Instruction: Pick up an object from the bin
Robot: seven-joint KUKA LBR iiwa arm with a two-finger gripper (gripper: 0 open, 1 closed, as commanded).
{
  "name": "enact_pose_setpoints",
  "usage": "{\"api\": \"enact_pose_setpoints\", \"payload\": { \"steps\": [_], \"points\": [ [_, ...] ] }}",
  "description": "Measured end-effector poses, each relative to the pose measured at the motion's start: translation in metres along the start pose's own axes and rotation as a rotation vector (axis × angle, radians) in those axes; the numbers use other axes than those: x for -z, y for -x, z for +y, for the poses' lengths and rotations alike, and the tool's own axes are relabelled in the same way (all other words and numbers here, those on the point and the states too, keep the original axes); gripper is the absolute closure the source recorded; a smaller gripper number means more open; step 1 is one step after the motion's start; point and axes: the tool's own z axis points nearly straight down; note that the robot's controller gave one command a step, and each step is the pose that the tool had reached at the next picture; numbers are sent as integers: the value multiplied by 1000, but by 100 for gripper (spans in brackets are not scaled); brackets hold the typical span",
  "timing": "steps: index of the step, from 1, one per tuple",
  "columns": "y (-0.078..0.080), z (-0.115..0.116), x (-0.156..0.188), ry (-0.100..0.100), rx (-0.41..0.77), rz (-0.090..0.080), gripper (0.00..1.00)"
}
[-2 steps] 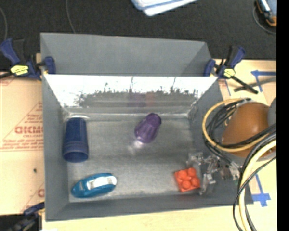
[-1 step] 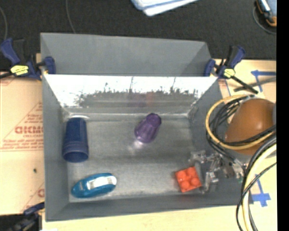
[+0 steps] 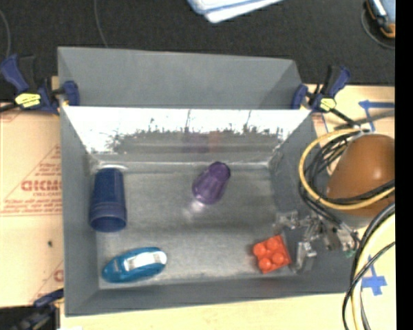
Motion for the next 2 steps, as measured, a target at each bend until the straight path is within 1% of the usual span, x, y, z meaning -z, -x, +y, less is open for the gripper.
{"api": "enact_pose_setpoints", "payload": {
  "steps": [2],
  "points": [
    [2,-1,36,-2,0,-4,100]
  ]
}}
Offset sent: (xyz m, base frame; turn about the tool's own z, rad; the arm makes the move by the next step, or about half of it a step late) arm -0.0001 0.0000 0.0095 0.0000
